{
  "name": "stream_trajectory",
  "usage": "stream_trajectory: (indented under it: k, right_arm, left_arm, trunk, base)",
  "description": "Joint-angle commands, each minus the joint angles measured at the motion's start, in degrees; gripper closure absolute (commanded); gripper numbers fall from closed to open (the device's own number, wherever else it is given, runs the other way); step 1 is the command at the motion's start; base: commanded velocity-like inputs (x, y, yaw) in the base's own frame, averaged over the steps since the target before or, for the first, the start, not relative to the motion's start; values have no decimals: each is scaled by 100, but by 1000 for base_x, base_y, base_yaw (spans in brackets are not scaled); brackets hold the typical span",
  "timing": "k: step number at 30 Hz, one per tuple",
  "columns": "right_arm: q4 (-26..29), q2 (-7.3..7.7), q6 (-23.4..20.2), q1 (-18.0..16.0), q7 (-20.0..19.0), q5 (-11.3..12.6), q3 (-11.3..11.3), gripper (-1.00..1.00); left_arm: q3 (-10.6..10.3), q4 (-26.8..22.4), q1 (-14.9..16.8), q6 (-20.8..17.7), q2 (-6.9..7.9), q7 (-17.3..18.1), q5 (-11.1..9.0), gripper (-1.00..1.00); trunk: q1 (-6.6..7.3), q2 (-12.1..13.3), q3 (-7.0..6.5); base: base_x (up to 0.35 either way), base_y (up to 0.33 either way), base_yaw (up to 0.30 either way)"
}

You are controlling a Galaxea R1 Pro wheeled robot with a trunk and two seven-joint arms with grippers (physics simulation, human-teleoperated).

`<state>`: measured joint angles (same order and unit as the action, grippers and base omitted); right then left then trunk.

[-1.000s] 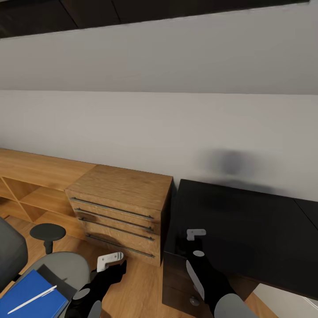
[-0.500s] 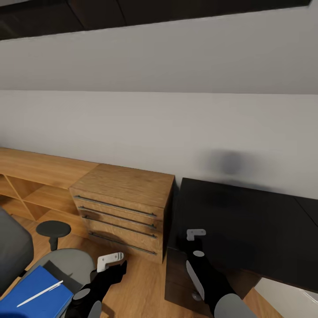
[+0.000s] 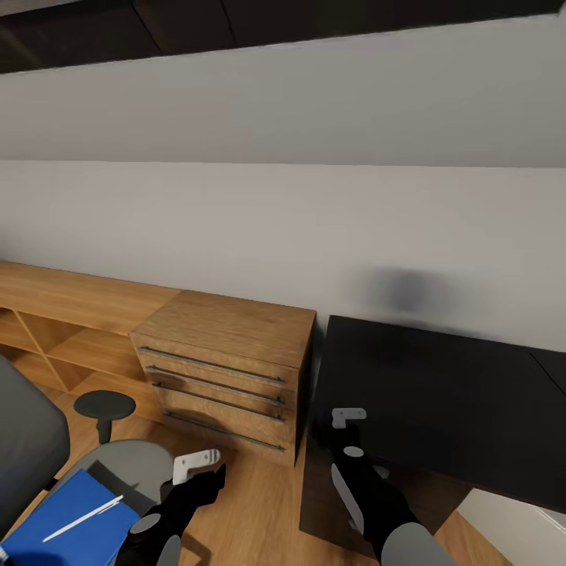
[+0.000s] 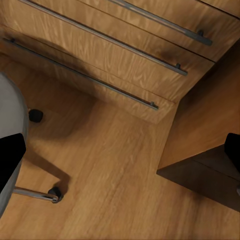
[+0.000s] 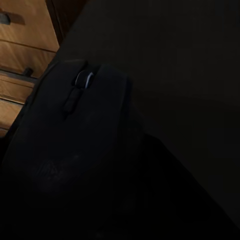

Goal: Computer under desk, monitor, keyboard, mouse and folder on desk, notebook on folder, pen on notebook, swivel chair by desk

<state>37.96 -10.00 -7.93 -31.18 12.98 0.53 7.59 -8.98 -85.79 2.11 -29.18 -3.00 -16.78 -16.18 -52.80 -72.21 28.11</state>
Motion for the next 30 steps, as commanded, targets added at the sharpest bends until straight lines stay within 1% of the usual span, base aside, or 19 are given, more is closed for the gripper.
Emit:
stream_trajectory:
  k: [1, 14, 15, 30]
  right_arm:
    - [9, 0, -32, -2, 38, 26, 15, 100]
    - [11, 0, -25, -2, 38, 26, 4, 100]
    - [9, 0, -29, -2, 40, 26, 5, -100]
    - [18, 0, -25, -2, 48, 26, 6, -100]
  left_arm:
    - [-8, -8, 3, -17, 1, -53, -60, -100]
    - [-8, -8, 3, -17, 1, -53, -60, -100]
    - [-8, -8, 3, -17, -1, -53, -60, -100]
    - [-8, -12, 6, -17, 1, -53, -60, -100]
  trunk:
    - [0, -4, 6]
    - [0, -4, 6]
    - [0, -4, 6]
    - [0, -4, 6]
  base:
    - [-1, 2, 0]
    - [0, 0, 0]
    - [0, 0, 0]
    - [0, 0, 0]
